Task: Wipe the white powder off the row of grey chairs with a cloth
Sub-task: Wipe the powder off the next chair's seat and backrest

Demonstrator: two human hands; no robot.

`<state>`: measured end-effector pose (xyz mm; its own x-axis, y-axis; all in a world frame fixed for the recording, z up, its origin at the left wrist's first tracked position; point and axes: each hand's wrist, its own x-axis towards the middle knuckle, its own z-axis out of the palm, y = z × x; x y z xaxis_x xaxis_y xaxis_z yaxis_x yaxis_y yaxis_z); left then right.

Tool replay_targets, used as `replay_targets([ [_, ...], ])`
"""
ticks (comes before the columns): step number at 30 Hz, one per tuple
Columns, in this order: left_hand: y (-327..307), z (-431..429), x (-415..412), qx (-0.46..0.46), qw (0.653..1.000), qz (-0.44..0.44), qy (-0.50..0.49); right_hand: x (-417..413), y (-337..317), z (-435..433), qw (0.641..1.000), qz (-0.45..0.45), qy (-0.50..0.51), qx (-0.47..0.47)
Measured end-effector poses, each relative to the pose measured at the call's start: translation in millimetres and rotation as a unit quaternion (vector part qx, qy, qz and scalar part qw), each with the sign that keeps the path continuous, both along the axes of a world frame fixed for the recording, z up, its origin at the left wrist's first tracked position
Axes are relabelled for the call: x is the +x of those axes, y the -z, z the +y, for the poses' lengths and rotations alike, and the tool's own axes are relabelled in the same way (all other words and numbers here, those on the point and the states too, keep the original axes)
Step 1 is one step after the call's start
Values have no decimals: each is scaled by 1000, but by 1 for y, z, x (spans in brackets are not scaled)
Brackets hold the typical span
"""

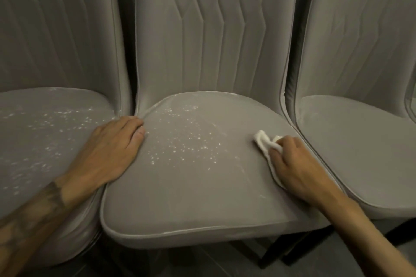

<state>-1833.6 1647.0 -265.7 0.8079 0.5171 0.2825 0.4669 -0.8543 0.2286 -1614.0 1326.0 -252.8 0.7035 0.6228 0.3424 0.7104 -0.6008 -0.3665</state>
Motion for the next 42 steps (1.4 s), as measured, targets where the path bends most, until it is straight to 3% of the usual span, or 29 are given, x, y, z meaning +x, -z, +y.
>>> replay_targets([
  [2,-1,0,0,2,1000,-3,-2,-17,2,4,999,-20,23,10],
  [7,1,0,0,0,1000,-5,-1,-57,7,30,995,-5,-97,11],
  [13,1,1,0,-7,1000,-6,4,-32,4,4,999,-20,35,22],
  [20,1,1,1,-10,1000,-5,6,-75,5,49,987,11,-159,-2],
  [25,3,0,0,-12,1000,-13,9,-56,4,15,1000,-22,-21,4],
  [27,3,1,1,-13,1000,-13,8,-80,1,25,996,-61,-71,2],
  [30,4,2,2,-14,1000,-10,6,-114,-2,42,978,-8,-204,-37],
  [32,5,2,2,-12,1000,-8,5,-99,0,41,974,-21,-226,-26],
  [38,4,2,1,-12,1000,-10,9,-8,6,57,999,-5,-13,-39],
  [42,4,2,2,-9,1000,-13,8,-54,5,75,983,-31,-181,-20],
])
